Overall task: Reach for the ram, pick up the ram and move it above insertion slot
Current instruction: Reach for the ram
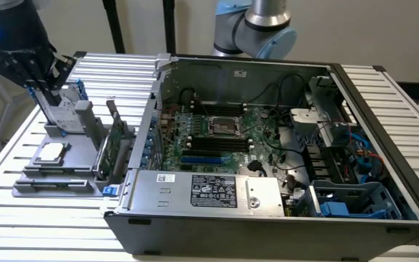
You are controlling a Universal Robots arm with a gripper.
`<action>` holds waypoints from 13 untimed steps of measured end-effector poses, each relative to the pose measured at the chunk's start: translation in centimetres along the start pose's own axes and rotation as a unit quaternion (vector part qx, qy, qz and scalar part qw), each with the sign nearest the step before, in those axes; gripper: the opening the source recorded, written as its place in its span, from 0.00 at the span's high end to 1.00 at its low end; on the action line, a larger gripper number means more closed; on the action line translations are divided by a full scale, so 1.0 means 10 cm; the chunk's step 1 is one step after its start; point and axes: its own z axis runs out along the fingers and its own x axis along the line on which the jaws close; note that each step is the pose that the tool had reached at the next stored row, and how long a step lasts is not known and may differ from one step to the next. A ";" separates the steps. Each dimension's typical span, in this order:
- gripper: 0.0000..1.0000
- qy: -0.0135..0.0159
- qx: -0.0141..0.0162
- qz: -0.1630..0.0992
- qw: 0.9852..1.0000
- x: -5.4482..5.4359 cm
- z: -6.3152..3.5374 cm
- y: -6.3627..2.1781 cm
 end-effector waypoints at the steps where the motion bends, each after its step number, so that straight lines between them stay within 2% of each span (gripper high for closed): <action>1: 0.89 0.000 0.000 0.000 1.000 0.01 -0.004 -0.027; 13: 0.89 -0.001 0.001 0.000 1.000 0.22 -0.024 -0.277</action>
